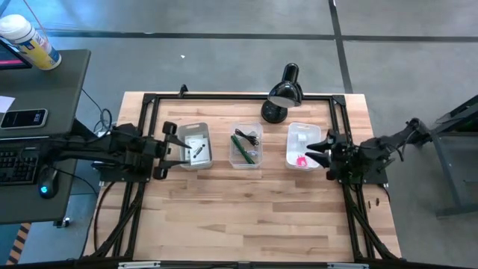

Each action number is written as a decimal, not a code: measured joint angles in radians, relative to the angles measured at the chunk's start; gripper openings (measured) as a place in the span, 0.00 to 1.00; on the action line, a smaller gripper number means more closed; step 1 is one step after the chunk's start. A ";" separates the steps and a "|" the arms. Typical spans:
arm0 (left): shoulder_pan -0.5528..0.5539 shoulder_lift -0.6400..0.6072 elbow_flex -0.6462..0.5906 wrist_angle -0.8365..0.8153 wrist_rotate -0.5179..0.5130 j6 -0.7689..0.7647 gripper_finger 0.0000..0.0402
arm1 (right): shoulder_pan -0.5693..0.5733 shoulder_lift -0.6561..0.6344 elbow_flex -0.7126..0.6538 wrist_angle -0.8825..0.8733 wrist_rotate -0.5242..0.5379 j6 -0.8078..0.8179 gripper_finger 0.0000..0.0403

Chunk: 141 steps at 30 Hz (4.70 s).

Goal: Pick and place items into bin
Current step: Return to Home Position

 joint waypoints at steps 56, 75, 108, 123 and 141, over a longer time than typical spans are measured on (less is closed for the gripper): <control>0.000 -0.448 -0.225 0.076 0.057 -0.010 0.53 | -0.380 -0.291 -0.337 0.345 -0.500 -0.095 0.35; -0.097 -0.466 -0.364 0.087 -0.018 -0.059 0.53 | -0.380 -0.290 -0.338 0.268 -0.443 -0.075 0.35; -0.111 -0.463 -0.364 -0.146 -0.210 -0.134 0.53 | -0.365 -0.215 -0.339 0.183 -0.516 -0.084 0.37; -0.111 -0.463 -0.364 -0.147 -0.210 -0.156 0.53 | -0.365 -0.215 -0.340 0.179 -0.507 -0.150 0.39; -0.111 -0.423 -0.363 -0.132 -0.297 -0.260 0.53 | -0.365 -0.215 -0.340 0.178 -0.504 -0.151 0.39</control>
